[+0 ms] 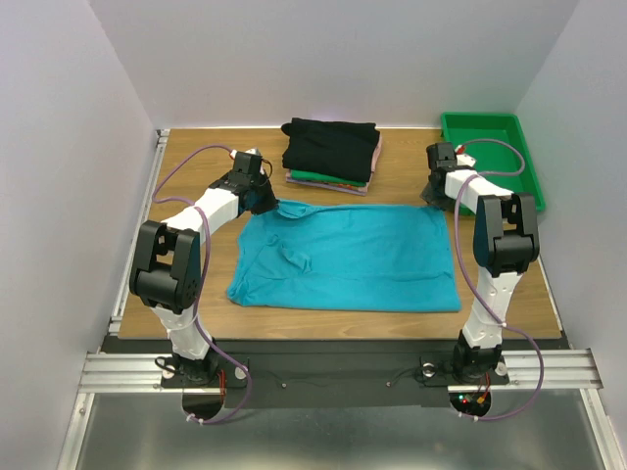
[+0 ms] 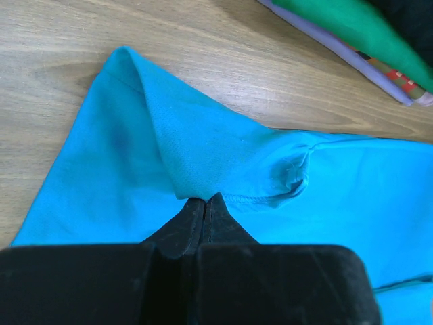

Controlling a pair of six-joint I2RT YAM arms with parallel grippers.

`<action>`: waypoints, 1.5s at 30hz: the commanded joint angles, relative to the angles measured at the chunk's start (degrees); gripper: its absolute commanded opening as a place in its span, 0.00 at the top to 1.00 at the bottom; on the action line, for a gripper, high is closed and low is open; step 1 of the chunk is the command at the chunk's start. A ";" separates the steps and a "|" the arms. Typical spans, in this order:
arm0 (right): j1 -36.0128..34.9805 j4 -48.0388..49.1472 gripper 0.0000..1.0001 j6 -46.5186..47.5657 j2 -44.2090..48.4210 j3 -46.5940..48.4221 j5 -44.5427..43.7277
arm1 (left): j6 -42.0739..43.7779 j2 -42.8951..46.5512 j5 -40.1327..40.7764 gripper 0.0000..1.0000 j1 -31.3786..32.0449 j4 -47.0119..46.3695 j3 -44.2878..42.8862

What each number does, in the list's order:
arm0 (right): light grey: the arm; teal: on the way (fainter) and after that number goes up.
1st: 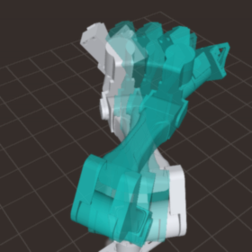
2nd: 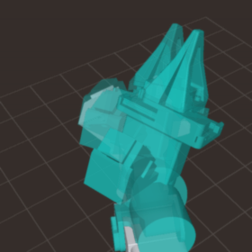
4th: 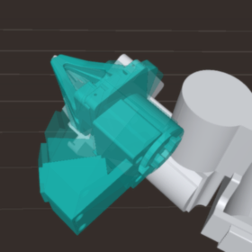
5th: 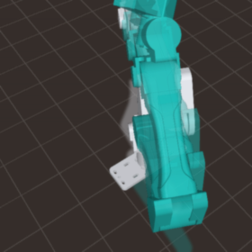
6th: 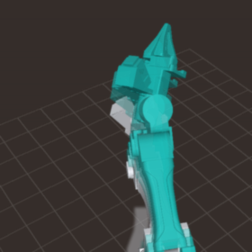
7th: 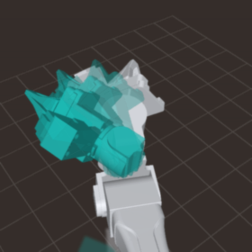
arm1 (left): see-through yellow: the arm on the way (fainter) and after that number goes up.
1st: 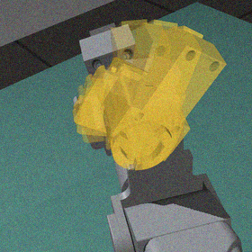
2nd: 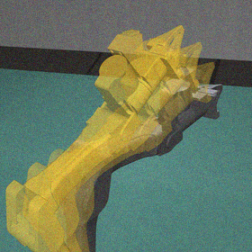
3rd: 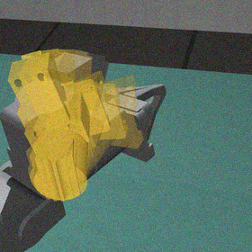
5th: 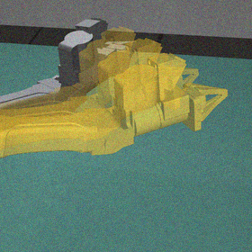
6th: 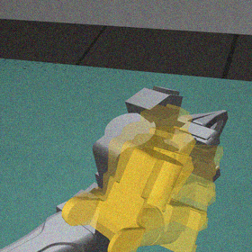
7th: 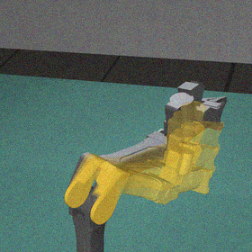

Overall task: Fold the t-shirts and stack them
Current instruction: Fold the tshirt

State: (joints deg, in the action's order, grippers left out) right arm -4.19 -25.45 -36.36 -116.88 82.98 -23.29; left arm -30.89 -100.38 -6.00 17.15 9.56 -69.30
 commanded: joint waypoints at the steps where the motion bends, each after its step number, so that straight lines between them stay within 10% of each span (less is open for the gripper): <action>1: 0.14 -0.83 0.59 -1.70 0.51 -0.98 -2.02 | 0.66 3.61 -0.50 1.00 -0.10 -0.95 1.01; 8: 0.05 -1.27 1.00 -1.79 2.35 -1.07 -1.14 | 0.66 3.52 -2.44 1.00 -0.10 -1.12 0.30; 45: -0.21 -0.39 1.00 3.31 31.97 -25.59 2.10 | -15.59 43.40 -2.97 1.00 5.88 3.44 33.68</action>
State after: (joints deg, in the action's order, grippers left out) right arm -4.19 -26.79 -34.68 -87.33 57.71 -21.98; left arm -43.00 -62.02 -10.00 21.71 10.72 -38.79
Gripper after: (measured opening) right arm 0.012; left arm 0.037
